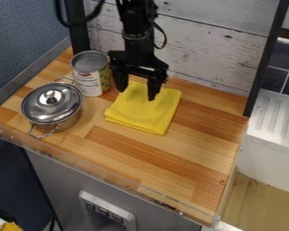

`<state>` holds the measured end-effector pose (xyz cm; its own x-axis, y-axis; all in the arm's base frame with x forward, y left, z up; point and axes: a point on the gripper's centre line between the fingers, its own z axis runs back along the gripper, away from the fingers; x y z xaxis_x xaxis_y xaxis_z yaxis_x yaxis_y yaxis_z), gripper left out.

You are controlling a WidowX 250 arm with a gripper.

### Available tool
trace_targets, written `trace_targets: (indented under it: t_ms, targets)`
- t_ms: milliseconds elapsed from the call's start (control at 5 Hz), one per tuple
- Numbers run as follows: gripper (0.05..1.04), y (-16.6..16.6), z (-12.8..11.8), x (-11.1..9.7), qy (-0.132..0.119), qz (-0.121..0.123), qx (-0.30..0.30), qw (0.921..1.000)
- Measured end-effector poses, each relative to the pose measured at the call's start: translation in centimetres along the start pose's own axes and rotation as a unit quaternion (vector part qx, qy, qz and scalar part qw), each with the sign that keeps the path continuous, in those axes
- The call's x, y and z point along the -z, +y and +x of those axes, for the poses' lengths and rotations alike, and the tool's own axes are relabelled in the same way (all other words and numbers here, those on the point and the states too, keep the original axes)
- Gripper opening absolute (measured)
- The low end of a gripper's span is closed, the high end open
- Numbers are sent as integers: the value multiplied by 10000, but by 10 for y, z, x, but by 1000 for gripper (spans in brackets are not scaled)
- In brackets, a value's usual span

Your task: Move the yellow napkin to the bottom of the table

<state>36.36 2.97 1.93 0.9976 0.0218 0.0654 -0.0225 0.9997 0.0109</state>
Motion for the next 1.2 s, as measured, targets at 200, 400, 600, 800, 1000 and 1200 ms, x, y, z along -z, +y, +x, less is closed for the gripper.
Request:
trace_targets:
  t_ms: [200,400,600,800,1000,1200]
  targets:
    - [1001,-2,5,12,86,35,49,9999]
    - [1001,-7,-6,19,208,60,105,9997]
    - [1001,-16,-41,18,381,131,283,9988]
    - [1001,-19,-81,15,491,217,471,9974]
    - [1001,-25,-102,12,540,238,680,9959]
    - [1001,-27,-110,9,469,244,793,9954]
